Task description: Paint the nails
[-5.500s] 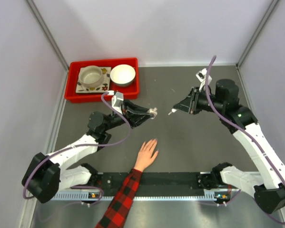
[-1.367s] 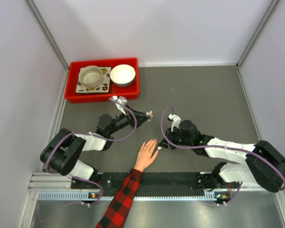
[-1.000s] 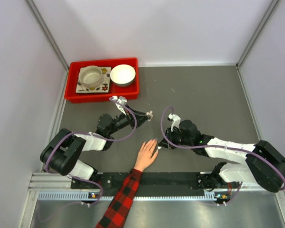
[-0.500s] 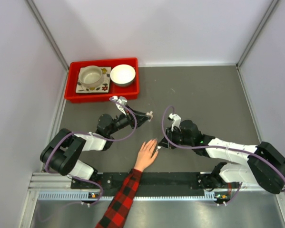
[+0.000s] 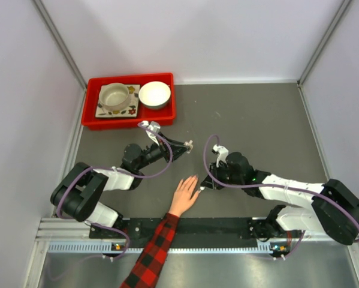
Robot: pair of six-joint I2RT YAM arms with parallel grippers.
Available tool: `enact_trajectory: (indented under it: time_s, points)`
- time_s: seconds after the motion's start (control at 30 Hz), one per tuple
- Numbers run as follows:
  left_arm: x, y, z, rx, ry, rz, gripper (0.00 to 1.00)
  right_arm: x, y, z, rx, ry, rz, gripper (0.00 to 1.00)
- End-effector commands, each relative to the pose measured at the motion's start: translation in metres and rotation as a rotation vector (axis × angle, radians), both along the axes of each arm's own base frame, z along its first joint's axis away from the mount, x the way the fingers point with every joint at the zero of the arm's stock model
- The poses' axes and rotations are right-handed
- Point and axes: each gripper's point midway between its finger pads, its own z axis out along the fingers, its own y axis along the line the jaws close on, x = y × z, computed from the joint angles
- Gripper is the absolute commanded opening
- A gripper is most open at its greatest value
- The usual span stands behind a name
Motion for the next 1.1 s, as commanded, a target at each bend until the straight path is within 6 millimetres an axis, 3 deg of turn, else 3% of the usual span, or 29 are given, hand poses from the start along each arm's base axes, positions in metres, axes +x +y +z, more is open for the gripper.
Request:
enact_trajectory:
  time_s: [0.0,0.27,0.63,1.07]
  points:
    - [-0.009,0.002,0.071,-0.143,-0.267,-0.01,0.0,0.004,0.009,0.016,0.025,-0.048,0.02,0.0]
    - [-0.009,0.002,0.071,-0.143,-0.269,-0.013,0.0,0.009,0.014,0.026,0.054,-0.075,0.017,0.0]
    - [-0.01,0.003,0.071,-0.138,-0.271,-0.012,0.0,0.014,0.02,0.024,0.051,-0.069,0.018,0.0]
    - [-0.01,0.003,0.072,-0.136,-0.276,-0.012,0.0,0.018,0.011,0.018,-0.005,-0.085,-0.006,0.0]
